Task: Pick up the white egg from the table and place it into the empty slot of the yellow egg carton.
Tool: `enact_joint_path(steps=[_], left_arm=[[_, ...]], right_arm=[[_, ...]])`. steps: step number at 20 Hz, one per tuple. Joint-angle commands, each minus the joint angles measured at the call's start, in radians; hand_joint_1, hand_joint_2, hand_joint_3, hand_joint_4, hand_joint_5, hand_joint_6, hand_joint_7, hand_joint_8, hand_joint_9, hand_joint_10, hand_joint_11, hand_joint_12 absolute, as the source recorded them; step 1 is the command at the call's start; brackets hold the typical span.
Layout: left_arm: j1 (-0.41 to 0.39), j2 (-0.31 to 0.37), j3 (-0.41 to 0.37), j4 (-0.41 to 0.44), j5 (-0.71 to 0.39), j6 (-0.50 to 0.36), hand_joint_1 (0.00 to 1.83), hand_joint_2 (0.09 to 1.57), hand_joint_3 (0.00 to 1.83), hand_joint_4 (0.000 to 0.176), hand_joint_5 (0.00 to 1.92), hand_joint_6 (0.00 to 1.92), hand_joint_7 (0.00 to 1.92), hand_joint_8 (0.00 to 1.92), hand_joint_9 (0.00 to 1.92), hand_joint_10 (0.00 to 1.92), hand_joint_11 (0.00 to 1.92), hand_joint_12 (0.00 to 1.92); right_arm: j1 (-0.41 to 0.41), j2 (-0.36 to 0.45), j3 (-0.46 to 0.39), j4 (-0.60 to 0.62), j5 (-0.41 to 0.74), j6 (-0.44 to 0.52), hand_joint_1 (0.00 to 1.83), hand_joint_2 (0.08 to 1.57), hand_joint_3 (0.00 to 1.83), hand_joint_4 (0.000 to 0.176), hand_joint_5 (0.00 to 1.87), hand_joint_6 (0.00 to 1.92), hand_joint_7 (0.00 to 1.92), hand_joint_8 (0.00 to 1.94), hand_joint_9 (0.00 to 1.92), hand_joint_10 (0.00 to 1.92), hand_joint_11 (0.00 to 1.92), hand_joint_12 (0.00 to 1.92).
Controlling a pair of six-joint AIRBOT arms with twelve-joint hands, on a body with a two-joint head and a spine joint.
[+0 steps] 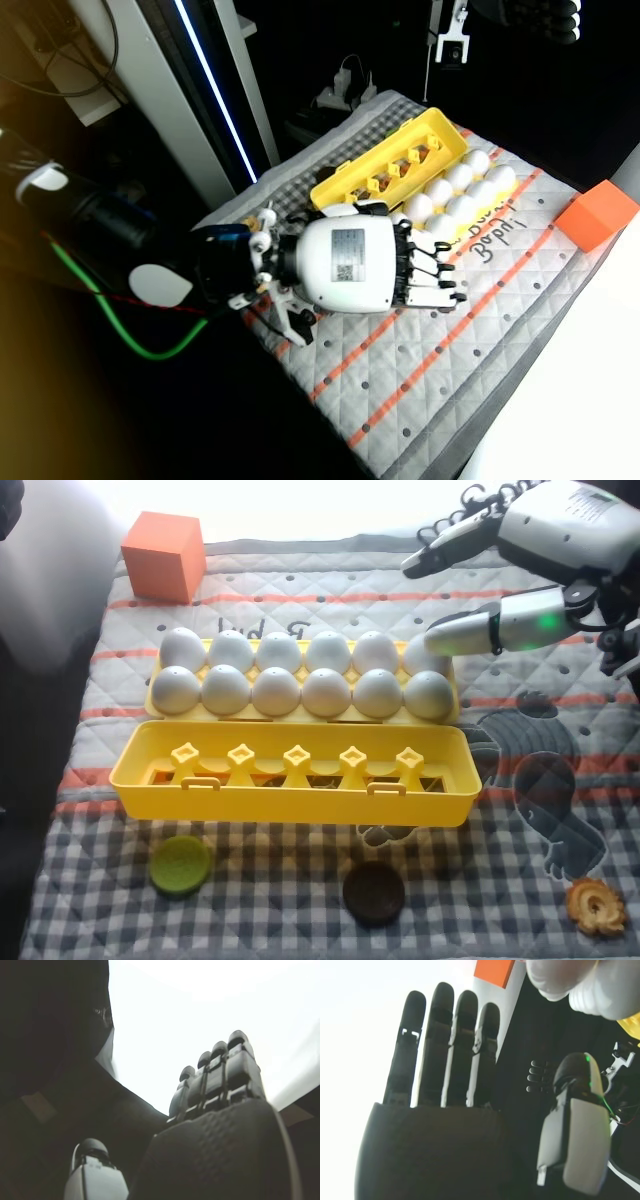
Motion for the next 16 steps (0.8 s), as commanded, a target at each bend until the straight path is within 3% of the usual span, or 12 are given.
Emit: enact_joint_path(steps=[1, 2, 3, 4, 5, 7, 9, 10, 11, 13, 15, 16], left_arm=[[-0.008, 0.006, 0.004, 0.007, -0.119, -0.008, 0.0, 0.7, 0.0, 0.078, 0.0, 0.0, 0.0, 0.0, 0.0, 0.0, 0.0, 0.0], [-0.007, 0.006, 0.004, 0.006, -0.118, -0.008, 0.0, 0.71, 0.01, 0.083, 0.0, 0.0, 0.0, 0.0, 0.0, 0.0, 0.0, 0.0], [-0.007, 0.007, 0.004, 0.006, -0.118, -0.008, 0.0, 0.71, 0.01, 0.083, 0.0, 0.0, 0.0, 0.0, 0.0, 0.0, 0.0, 0.0], [-0.007, 0.007, 0.004, 0.006, -0.117, -0.008, 0.0, 0.7, 0.0, 0.091, 0.0, 0.0, 0.0, 0.0, 0.0, 0.0, 0.0, 0.0], [-0.007, 0.007, 0.004, 0.006, -0.117, -0.008, 0.0, 0.7, 0.0, 0.073, 0.0, 0.0, 0.0, 0.0, 0.0, 0.0, 0.0, 0.0], [-0.007, 0.008, 0.004, 0.006, -0.117, -0.008, 0.0, 0.7, 0.0, 0.069, 0.0, 0.0, 0.0, 0.0, 0.0, 0.0, 0.0, 0.0], [-0.007, 0.009, 0.005, 0.006, -0.116, -0.008, 0.0, 0.7, 0.0, 0.072, 0.0, 0.0, 0.0, 0.0, 0.0, 0.0, 0.0, 0.0], [-0.007, 0.009, 0.004, 0.006, -0.116, -0.008, 0.0, 0.7, 0.0, 0.074, 0.0, 0.0, 0.0, 0.0, 0.0, 0.0, 0.0, 0.0], [-0.007, 0.009, 0.004, 0.005, -0.116, -0.008, 0.0, 0.7, 0.0, 0.053, 0.0, 0.0, 0.0, 0.0, 0.0, 0.0, 0.0, 0.0], [-0.006, 0.009, 0.005, 0.004, -0.116, -0.008, 0.0, 0.71, 0.0, 0.05, 0.0, 0.0, 0.0, 0.0, 0.0, 0.0, 0.0, 0.0], [-0.006, 0.009, 0.006, 0.004, -0.116, -0.01, 0.0, 0.7, 0.0, 0.054, 0.0, 0.0, 0.0, 0.0, 0.0, 0.0, 0.0, 0.0], [-0.006, 0.008, 0.006, 0.004, -0.116, -0.011, 0.0, 0.71, 0.01, 0.04, 0.0, 0.0, 0.0, 0.0, 0.0, 0.0, 0.0, 0.0]], right_arm=[[0.013, 0.005, -0.009, 0.039, 0.101, 0.006, 0.41, 1.05, 0.0, 0.103, 0.48, 0.0, 0.5, 0.0, 0.47, 0.0, 0.08, 0.82], [0.01, 0.018, -0.016, 0.039, 0.101, 0.001, 0.31, 1.04, 0.0, 0.127, 0.43, 0.0, 0.42, 0.0, 0.36, 0.0, 0.02, 0.72], [0.006, 0.025, -0.022, 0.039, 0.101, -0.002, 0.31, 1.04, 0.0, 0.127, 0.43, 0.0, 0.42, 0.0, 0.36, 0.0, 0.02, 0.72], [0.003, 0.03, -0.026, 0.039, 0.101, -0.005, 0.21, 1.04, 0.0, 0.145, 0.36, 0.0, 0.32, 0.0, 0.24, 0.0, 0.0, 0.49], [-0.004, 0.038, -0.033, 0.039, 0.101, -0.008, 0.14, 1.05, 0.01, 0.129, 0.31, 0.0, 0.22, 0.0, 0.13, 0.0, 0.0, 0.35], [-0.012, 0.058, -0.052, 0.039, 0.101, -0.02, 0.13, 1.08, 0.02, 0.128, 0.28, 0.0, 0.17, 0.0, 0.1, 0.0, 0.0, 0.35], [-0.019, 0.08, -0.081, 0.043, 0.102, -0.037, 0.0, 0.99, 0.0, 0.147, 0.2, 0.0, 0.1, 0.0, 0.0, 0.0, 0.0, 0.13], [-0.021, 0.087, -0.092, 0.043, 0.102, -0.047, 0.0, 0.93, 0.0, 0.135, 0.17, 0.0, 0.08, 0.0, 0.0, 0.0, 0.0, 0.07], [-0.025, 0.095, -0.104, 0.043, 0.103, -0.059, 0.0, 0.85, 0.0, 0.112, 0.15, 0.0, 0.06, 0.0, 0.0, 0.0, 0.0, 0.02], [-0.036, 0.116, -0.131, 0.048, 0.11, -0.084, 0.0, 0.82, 0.0, 0.116, 0.13, 0.0, 0.06, 0.0, 0.0, 0.0, 0.0, 0.0], [-0.067, 0.142, -0.163, 0.073, 0.139, -0.104, 0.0, 0.75, 0.0, 0.091, 0.14, 0.0, 0.07, 0.0, 0.0, 0.0, 0.0, 0.0], [-0.082, 0.151, -0.174, 0.085, 0.153, -0.108, 0.0, 0.77, 0.0, 0.074, 0.14, 0.01, 0.08, 0.01, 0.0, 0.0, 0.0, 0.0]])
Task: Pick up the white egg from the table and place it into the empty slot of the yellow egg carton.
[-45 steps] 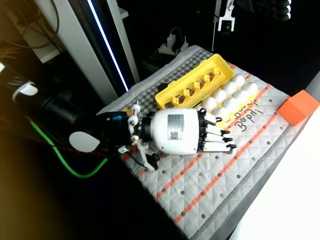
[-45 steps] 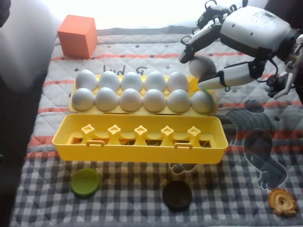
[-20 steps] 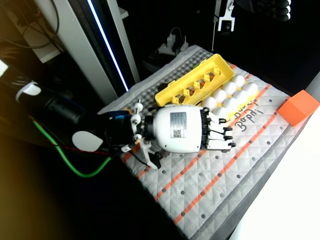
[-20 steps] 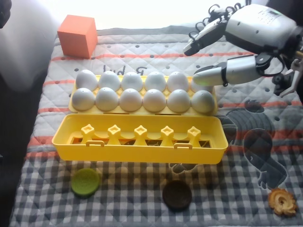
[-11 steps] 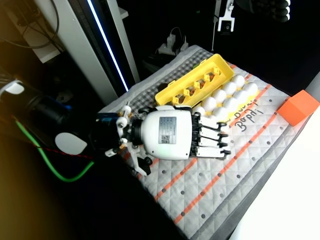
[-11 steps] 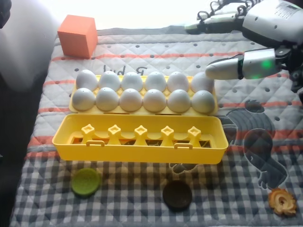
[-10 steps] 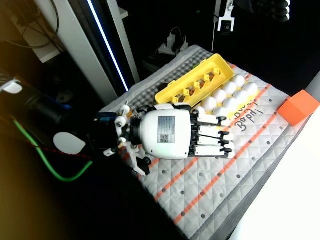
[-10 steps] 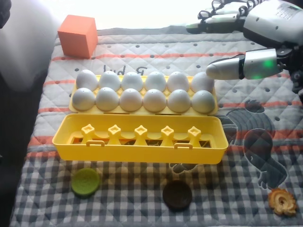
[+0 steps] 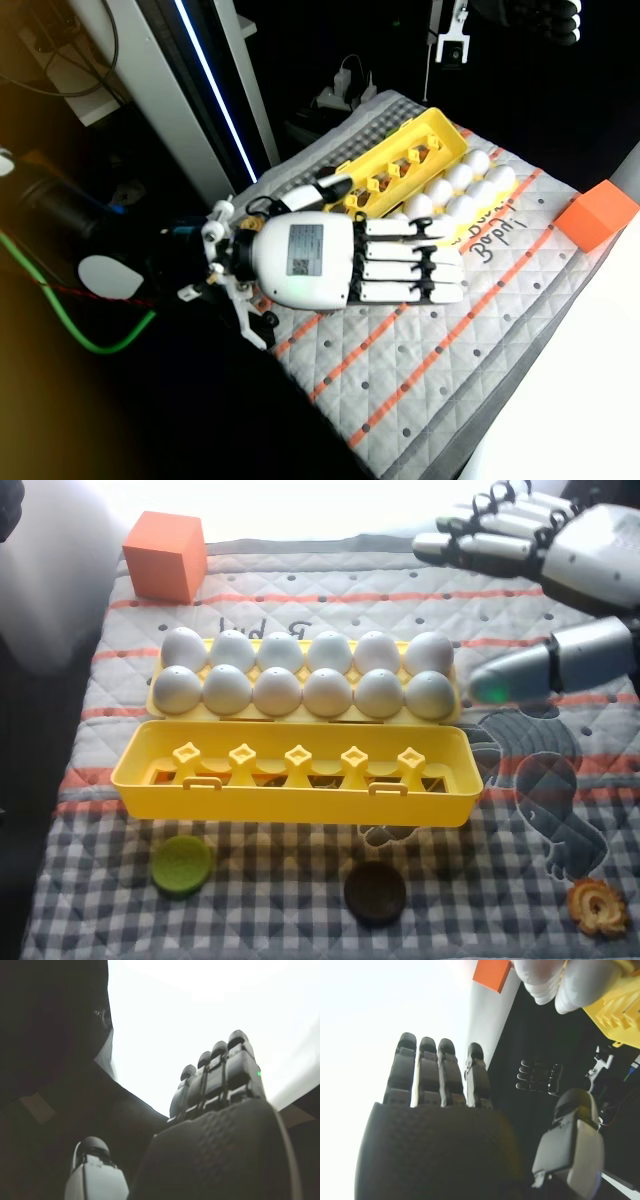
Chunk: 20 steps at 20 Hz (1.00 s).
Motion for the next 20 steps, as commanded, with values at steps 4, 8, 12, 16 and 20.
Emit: enact_joint_path(steps=[4, 8, 12, 16, 20], left_arm=[[-0.006, 0.006, 0.005, 0.006, -0.124, -0.008, 0.0, 0.7, 0.0, 0.028, 0.0, 0.0, 0.0, 0.0, 0.0, 0.0, 0.0, 0.0], [-0.007, 0.006, 0.005, 0.01, -0.123, -0.01, 0.0, 0.71, 0.0, 0.036, 0.0, 0.0, 0.0, 0.0, 0.0, 0.0, 0.0, 0.0], [-0.007, 0.006, 0.005, 0.011, -0.122, -0.015, 0.0, 0.72, 0.01, 0.047, 0.0, 0.0, 0.0, 0.0, 0.0, 0.0, 0.0, 0.0], [-0.008, 0.014, 0.003, 0.01, -0.119, -0.017, 0.0, 0.72, 0.01, 0.045, 0.0, 0.0, 0.0, 0.0, 0.0, 0.0, 0.0, 0.0], [-0.01, 0.007, 0.004, 0.01, -0.122, -0.017, 0.0, 0.71, 0.0, 0.061, 0.0, 0.0, 0.0, 0.0, 0.0, 0.0, 0.0, 0.0]], right_arm=[[-0.04, 0.037, -0.032, 0.088, 0.157, -0.014, 0.0, 0.75, 0.0, 0.053, 0.14, 0.01, 0.1, 0.01, 0.0, 0.0, 0.0, 0.0], [-0.107, 0.082, -0.084, 0.152, 0.199, -0.063, 0.0, 0.71, 0.0, 0.09, 0.16, 0.01, 0.11, 0.01, 0.0, 0.0, 0.0, 0.0], [-0.232, 0.118, -0.128, 0.259, 0.306, -0.072, 0.0, 0.74, 0.0, 0.066, 0.16, 0.01, 0.12, 0.01, 0.03, 0.01, 0.0, 0.0], [-0.333, 0.142, -0.152, 0.344, 0.37, -0.083, 0.0, 0.73, 0.0, 0.074, 0.16, 0.01, 0.1, 0.0, 0.01, 0.0, 0.0, 0.0], [-0.333, 0.139, -0.147, 0.347, 0.369, -0.09, 0.0, 0.77, 0.01, 0.096, 0.15, 0.0, 0.1, 0.0, 0.0, 0.0, 0.0, 0.0]])
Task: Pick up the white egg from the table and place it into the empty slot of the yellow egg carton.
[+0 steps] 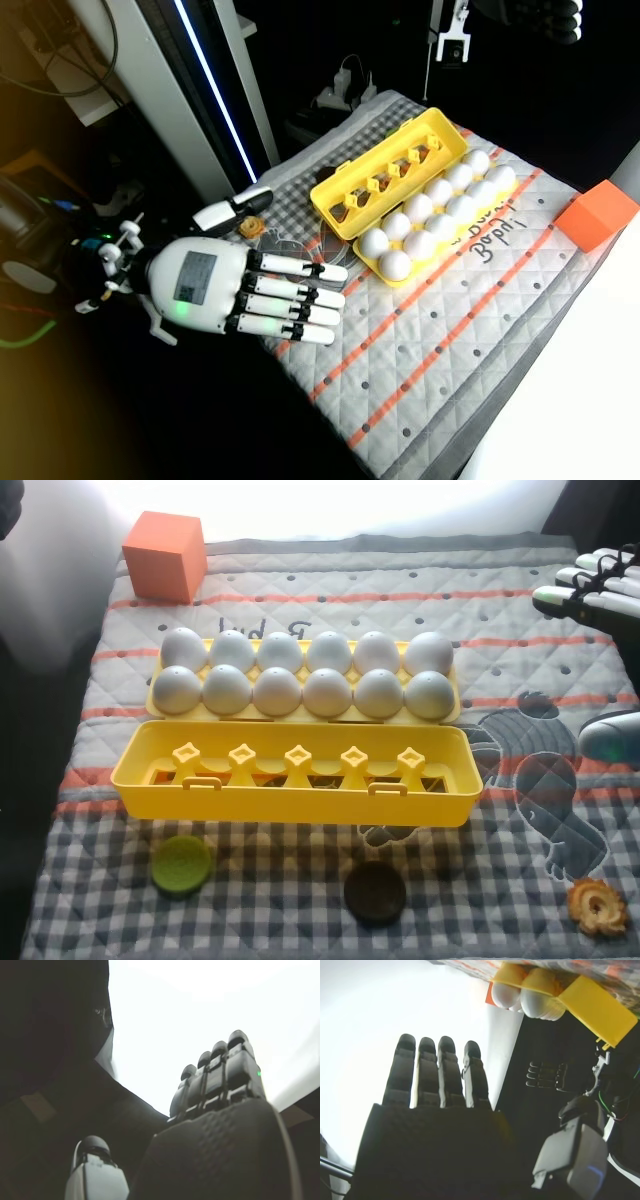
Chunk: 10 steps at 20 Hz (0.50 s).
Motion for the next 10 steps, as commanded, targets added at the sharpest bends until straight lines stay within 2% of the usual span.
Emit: enact_joint_path(steps=[1, 2, 3, 4, 6, 7, 8, 10], left_arm=[[-0.01, -0.001, 0.005, 0.005, -0.126, -0.009, 0.0, 0.71, 0.0, 0.055, 0.0, 0.0, 0.0, 0.0, 0.0, 0.0, 0.0, 0.0], [-0.01, -0.001, 0.004, 0.005, -0.126, -0.009, 0.0, 0.71, 0.0, 0.053, 0.0, 0.0, 0.0, 0.0, 0.0, 0.0, 0.0, 0.0], [-0.01, -0.001, 0.004, 0.005, -0.126, -0.009, 0.0, 0.71, 0.0, 0.051, 0.0, 0.0, 0.0, 0.0, 0.0, 0.0, 0.0, 0.0], [-0.01, -0.001, 0.004, 0.005, -0.126, -0.009, 0.0, 0.71, 0.0, 0.052, 0.0, 0.0, 0.0, 0.0, 0.0, 0.0, 0.0, 0.0], [-0.01, -0.002, 0.004, 0.005, -0.126, -0.009, 0.0, 0.71, 0.0, 0.055, 0.0, 0.0, 0.0, 0.0, 0.0, 0.0, 0.0, 0.0], [-0.01, -0.002, 0.004, 0.005, -0.127, -0.009, 0.0, 0.7, 0.0, 0.07, 0.0, 0.0, 0.0, 0.0, 0.0, 0.0, 0.0, 0.0], [-0.01, -0.001, 0.004, 0.005, -0.128, -0.009, 0.0, 0.7, 0.0, 0.071, 0.0, 0.0, 0.0, 0.0, 0.0, 0.0, 0.0, 0.0], [-0.01, -0.001, 0.004, 0.004, -0.128, -0.009, 0.0, 0.69, 0.0, 0.07, 0.0, 0.0, 0.0, 0.0, 0.0, 0.0, 0.0, 0.0]], right_arm=[[0.012, 0.002, 0.003, 0.031, 0.121, 0.001, 0.0, 0.78, 0.01, 0.101, 0.16, 0.0, 0.11, 0.01, 0.0, 0.0, 0.0, 0.0], [0.012, 0.002, 0.003, 0.031, 0.121, 0.0, 0.0, 0.78, 0.01, 0.097, 0.17, 0.01, 0.12, 0.01, 0.01, 0.0, 0.0, 0.0], [0.012, 0.002, 0.003, 0.031, 0.121, 0.0, 0.0, 0.77, 0.01, 0.1, 0.17, 0.01, 0.12, 0.01, 0.01, 0.0, 0.0, 0.0], [0.012, 0.002, 0.003, 0.031, 0.121, 0.0, 0.0, 0.76, 0.0, 0.116, 0.17, 0.01, 0.12, 0.01, 0.01, 0.01, 0.0, 0.0], [0.012, 0.002, 0.003, 0.031, 0.121, 0.0, 0.0, 0.77, 0.0, 0.114, 0.17, 0.0, 0.12, 0.01, 0.01, 0.0, 0.0, 0.0], [0.012, 0.001, 0.004, 0.031, 0.121, 0.0, 0.0, 0.77, 0.0, 0.112, 0.17, 0.0, 0.13, 0.01, 0.02, 0.01, 0.0, 0.0], [0.012, 0.001, 0.004, 0.031, 0.121, 0.0, 0.0, 0.78, 0.01, 0.101, 0.18, 0.01, 0.14, 0.01, 0.03, 0.01, 0.0, 0.0], [0.012, 0.0, 0.005, 0.032, 0.121, 0.0, 0.0, 0.76, 0.0, 0.111, 0.16, 0.0, 0.12, 0.0, 0.0, 0.0, 0.0, 0.0]])
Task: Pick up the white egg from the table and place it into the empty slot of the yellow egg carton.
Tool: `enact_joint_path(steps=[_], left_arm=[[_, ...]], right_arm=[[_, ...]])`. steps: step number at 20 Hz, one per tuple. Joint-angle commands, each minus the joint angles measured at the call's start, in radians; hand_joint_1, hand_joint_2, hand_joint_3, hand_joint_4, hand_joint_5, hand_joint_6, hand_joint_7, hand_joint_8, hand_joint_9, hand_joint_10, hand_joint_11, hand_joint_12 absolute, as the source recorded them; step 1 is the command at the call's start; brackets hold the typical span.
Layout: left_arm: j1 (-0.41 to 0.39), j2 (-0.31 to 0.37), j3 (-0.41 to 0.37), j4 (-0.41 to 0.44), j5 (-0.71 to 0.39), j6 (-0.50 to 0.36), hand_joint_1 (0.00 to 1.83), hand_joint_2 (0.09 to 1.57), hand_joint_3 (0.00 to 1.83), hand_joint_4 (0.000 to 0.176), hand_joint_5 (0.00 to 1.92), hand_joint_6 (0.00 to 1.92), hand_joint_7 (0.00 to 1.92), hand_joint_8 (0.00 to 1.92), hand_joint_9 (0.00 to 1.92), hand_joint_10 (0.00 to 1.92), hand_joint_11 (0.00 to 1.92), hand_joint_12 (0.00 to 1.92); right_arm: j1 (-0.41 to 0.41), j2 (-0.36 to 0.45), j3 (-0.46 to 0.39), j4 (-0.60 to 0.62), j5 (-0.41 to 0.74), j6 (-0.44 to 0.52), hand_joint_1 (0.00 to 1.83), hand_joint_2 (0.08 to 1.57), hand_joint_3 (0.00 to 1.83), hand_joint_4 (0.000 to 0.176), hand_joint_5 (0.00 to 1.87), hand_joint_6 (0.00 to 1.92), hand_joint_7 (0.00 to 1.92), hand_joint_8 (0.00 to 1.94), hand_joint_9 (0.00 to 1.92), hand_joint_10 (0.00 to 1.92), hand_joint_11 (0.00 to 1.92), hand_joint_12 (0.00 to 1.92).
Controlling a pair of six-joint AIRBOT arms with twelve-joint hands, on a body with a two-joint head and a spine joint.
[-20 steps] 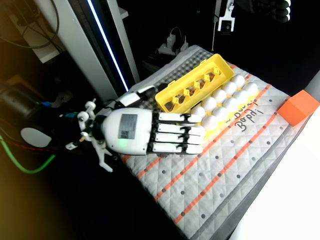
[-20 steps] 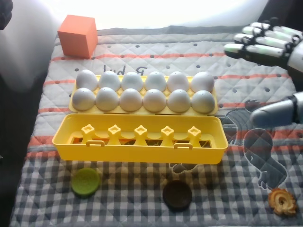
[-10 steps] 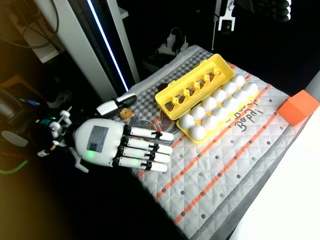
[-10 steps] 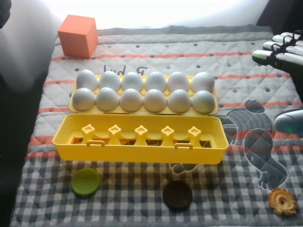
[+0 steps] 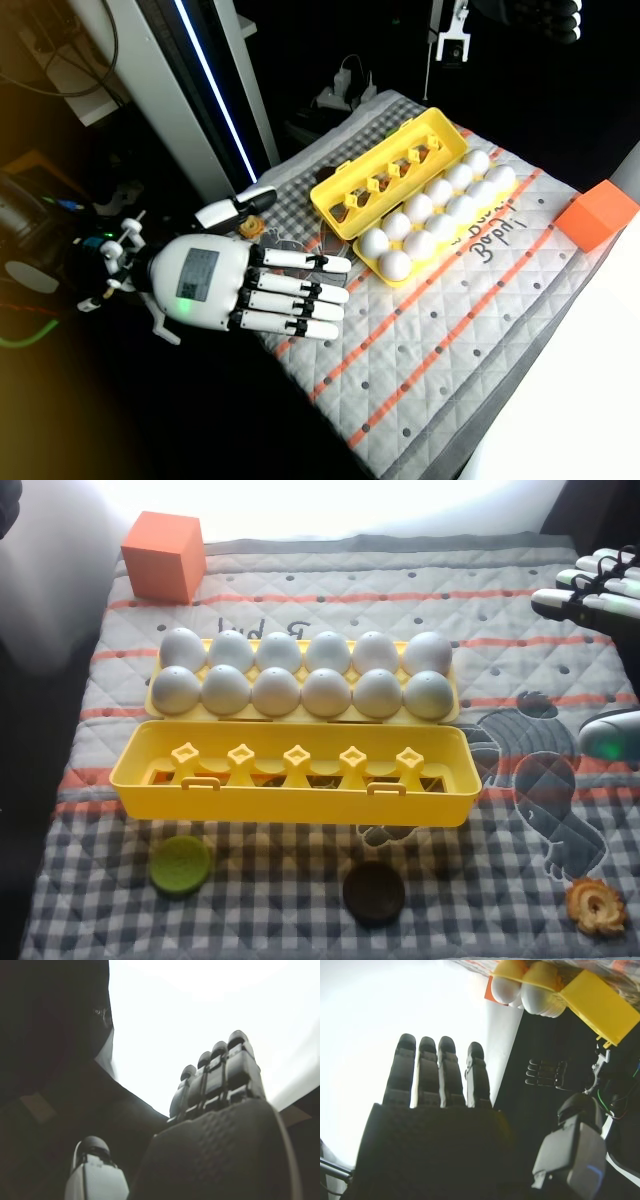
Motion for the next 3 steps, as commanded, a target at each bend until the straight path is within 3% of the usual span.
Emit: enact_joint_path(steps=[1, 2, 3], left_arm=[[-0.01, -0.001, 0.003, 0.004, -0.128, -0.009, 0.0, 0.69, 0.0, 0.061, 0.0, 0.0, 0.0, 0.0, 0.0, 0.0, 0.0, 0.0], [-0.01, -0.001, 0.003, 0.004, -0.128, -0.009, 0.0, 0.69, 0.0, 0.062, 0.0, 0.0, 0.0, 0.0, 0.0, 0.0, 0.0, 0.0], [-0.01, -0.001, 0.004, 0.004, -0.128, -0.009, 0.0, 0.69, 0.0, 0.05, 0.0, 0.0, 0.0, 0.0, 0.0, 0.0, 0.0, 0.0]], right_arm=[[0.012, 0.001, 0.006, 0.031, 0.121, 0.0, 0.0, 0.77, 0.0, 0.108, 0.16, 0.0, 0.12, 0.0, 0.0, 0.0, 0.0, 0.0], [0.012, 0.001, 0.006, 0.031, 0.121, 0.0, 0.0, 0.78, 0.01, 0.11, 0.16, 0.0, 0.12, 0.0, 0.01, 0.0, 0.0, 0.0], [0.013, 0.001, 0.006, 0.032, 0.123, 0.0, 0.0, 0.77, 0.0, 0.115, 0.16, 0.0, 0.12, 0.0, 0.02, 0.01, 0.0, 0.0]])
